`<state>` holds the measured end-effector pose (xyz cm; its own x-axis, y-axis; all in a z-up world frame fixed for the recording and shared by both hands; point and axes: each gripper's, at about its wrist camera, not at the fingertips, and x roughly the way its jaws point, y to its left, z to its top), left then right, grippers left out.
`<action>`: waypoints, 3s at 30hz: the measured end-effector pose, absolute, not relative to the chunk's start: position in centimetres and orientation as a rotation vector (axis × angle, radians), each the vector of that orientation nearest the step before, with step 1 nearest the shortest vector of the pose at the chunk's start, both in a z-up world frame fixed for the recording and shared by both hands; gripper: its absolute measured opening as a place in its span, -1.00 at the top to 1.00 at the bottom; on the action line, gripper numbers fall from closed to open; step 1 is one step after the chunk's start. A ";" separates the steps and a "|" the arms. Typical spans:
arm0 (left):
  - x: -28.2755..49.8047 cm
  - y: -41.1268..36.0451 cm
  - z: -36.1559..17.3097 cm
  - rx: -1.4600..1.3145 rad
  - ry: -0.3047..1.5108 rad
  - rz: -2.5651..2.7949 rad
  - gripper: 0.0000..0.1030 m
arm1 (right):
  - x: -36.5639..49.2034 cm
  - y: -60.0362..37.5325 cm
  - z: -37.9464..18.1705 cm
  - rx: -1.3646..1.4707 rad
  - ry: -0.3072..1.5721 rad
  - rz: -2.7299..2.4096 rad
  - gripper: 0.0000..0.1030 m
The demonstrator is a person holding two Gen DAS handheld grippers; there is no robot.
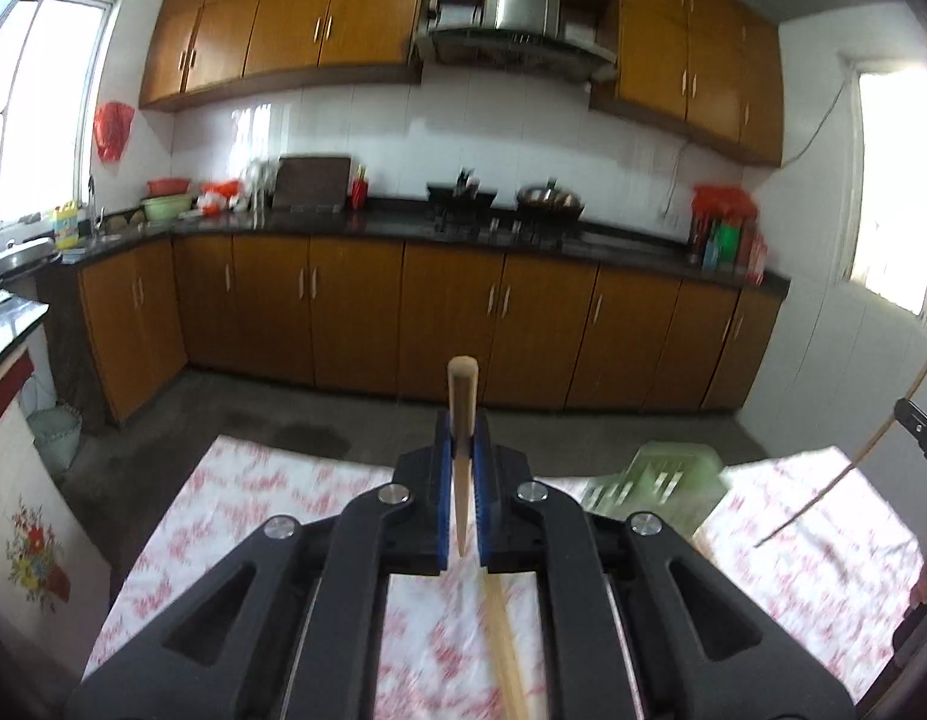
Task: Organize utensils
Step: 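Lift the chopsticks upright with the left tool while the right tool carries its chopstick over the green basket, then open the left tool over the basket while the right tool releases its chopstick too, then grasp another chopstick with the left tool while the right tool grasps one too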
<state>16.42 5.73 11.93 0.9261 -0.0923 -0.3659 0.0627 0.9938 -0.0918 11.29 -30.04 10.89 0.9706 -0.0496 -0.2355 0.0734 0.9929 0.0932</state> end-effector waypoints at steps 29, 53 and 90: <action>20.9 -4.6 9.5 -0.108 0.332 -0.274 0.52 | 15.5 -25.3 10.2 0.151 0.269 0.128 0.39; 14.6 5.0 -4.2 -0.110 0.720 -0.096 0.44 | 13.3 -29.6 -7.9 0.171 0.863 0.052 0.69; 17.3 4.6 -11.0 -0.034 0.908 -0.047 0.82 | 12.9 -31.2 -10.7 0.115 0.874 -0.081 0.85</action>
<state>17.34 4.61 -10.99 0.6146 -0.0551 -0.7869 0.0265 0.9984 -0.0493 12.89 -31.15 -10.72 0.6390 -0.0242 -0.7689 0.1182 0.9907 0.0671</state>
